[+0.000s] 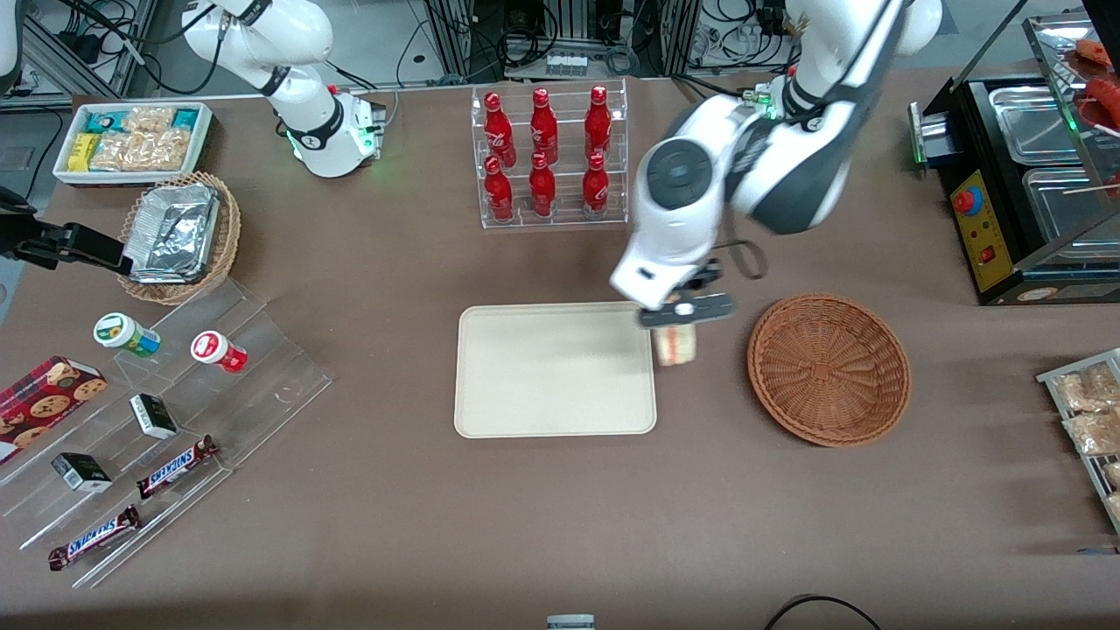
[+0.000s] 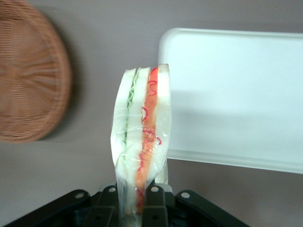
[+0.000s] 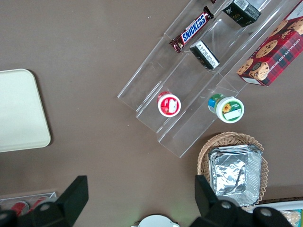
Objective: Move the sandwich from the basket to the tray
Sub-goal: 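Lift the sandwich and carry it with the left gripper over the cream tray, then lower the sandwich onto the tray and open the left gripper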
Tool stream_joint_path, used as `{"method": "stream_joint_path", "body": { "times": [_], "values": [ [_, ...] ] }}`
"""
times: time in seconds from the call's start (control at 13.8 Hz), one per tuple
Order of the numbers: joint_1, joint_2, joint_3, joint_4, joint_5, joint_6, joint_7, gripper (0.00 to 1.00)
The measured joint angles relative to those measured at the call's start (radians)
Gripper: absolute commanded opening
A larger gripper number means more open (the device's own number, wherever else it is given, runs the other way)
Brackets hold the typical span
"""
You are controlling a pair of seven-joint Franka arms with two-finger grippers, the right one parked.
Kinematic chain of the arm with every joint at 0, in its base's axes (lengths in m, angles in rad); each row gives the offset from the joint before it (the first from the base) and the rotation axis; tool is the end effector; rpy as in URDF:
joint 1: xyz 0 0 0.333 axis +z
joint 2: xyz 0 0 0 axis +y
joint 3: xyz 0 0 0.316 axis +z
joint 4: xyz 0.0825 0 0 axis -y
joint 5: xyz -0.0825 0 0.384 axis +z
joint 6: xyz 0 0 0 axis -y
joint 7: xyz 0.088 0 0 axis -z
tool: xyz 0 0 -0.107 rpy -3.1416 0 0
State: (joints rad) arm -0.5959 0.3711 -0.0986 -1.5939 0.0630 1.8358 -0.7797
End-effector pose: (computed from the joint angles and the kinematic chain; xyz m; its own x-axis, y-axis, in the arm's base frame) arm 0.5080 -0.4074 0.4098 0.9946 0.0729 -0.0745 0.0648 -0.9923 -0.1053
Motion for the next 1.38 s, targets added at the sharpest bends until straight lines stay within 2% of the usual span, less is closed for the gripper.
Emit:
{"method": "stream_joint_path", "body": {
  "times": [0.29,0.44,0.73,1.02,1.09,1.16,1.24,1.31,1.38],
  "values": [
    [-0.123,0.224,-0.001,0.164,-0.007,0.103,-0.078,0.0],
    [-0.166,0.308,0.0,0.201,-0.006,0.189,-0.094,0.0],
    [-0.188,0.387,0.002,0.216,0.036,0.271,-0.119,0.0],
    [-0.188,0.416,0.01,0.218,0.039,0.294,-0.129,0.0],
    [-0.188,0.423,0.011,0.218,0.04,0.317,-0.129,0.13],
    [-0.187,0.431,0.013,0.219,0.04,0.331,-0.129,0.19],
    [-0.187,0.437,0.014,0.222,0.04,0.335,-0.129,0.51],
    [-0.187,0.438,0.014,0.225,0.04,0.335,-0.129,0.89],
    [-0.187,0.438,0.014,0.227,0.041,0.335,-0.129,0.98]
  ]
}}
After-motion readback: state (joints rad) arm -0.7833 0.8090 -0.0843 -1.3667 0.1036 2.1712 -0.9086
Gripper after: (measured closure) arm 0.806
